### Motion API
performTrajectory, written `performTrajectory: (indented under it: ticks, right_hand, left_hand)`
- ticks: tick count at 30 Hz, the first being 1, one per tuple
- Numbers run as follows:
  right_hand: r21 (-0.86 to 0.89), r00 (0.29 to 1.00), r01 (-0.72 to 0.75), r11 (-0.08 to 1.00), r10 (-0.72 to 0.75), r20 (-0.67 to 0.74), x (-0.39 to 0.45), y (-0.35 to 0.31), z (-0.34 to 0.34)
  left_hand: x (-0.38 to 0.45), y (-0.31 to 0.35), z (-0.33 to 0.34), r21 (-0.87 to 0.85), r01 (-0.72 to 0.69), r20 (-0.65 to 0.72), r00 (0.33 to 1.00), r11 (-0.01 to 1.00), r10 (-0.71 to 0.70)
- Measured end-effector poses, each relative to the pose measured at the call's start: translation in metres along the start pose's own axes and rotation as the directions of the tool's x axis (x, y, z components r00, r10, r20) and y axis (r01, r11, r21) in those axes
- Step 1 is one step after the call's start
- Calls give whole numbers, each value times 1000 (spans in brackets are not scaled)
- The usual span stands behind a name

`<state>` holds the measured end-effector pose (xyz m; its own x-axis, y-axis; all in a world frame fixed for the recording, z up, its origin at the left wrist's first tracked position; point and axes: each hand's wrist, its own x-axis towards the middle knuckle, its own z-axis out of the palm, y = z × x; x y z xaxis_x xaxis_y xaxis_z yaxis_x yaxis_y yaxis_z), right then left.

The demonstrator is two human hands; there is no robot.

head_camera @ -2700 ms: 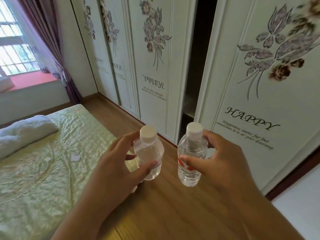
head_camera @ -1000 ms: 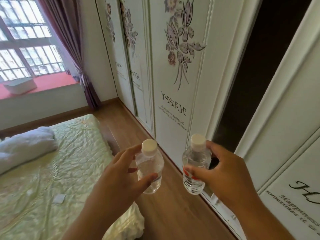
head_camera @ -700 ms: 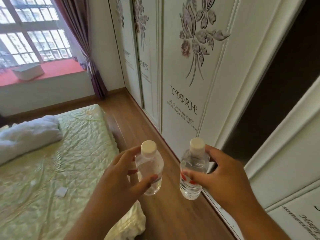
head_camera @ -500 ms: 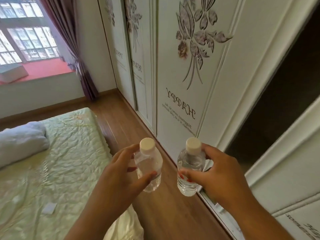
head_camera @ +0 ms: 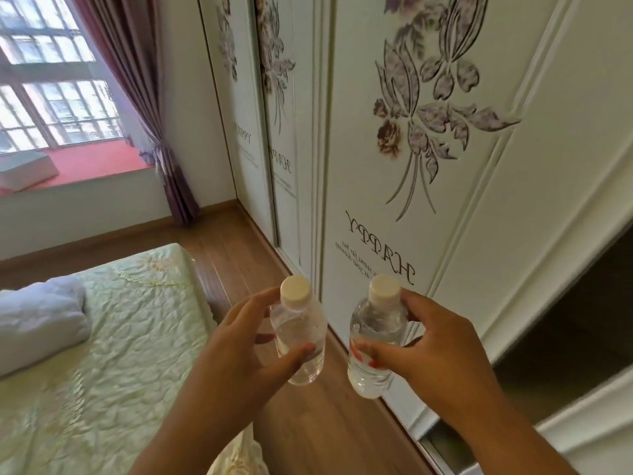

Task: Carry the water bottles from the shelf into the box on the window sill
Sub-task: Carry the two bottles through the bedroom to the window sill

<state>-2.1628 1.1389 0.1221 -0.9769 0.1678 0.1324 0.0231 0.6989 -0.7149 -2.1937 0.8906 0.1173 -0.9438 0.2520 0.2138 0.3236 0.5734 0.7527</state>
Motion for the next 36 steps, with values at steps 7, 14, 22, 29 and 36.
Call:
performTrajectory:
  ticks: [7, 14, 22, 29, 36]
  right_hand:
    - [26, 990, 113, 993, -115, 82, 89, 3, 27]
    - [81, 956, 227, 970, -238, 174, 203, 8, 38]
    - [129, 905, 335, 933, -357, 232, 313, 12, 49]
    - [132, 881, 356, 925, -379, 282, 365, 21, 67]
    - [104, 895, 306, 947, -323, 309, 426, 10, 105]
  left_hand:
    - [50, -23, -2, 23, 86, -92, 992, 996, -83]
    - [127, -25, 4, 83, 144, -242, 963, 986, -120]
    - [196, -35, 24, 110, 224, -401, 902, 968, -163]
    - [236, -62, 36, 84, 300, -398, 884, 950, -244]
    - [301, -112, 21, 74, 302, -374, 892, 950, -255]
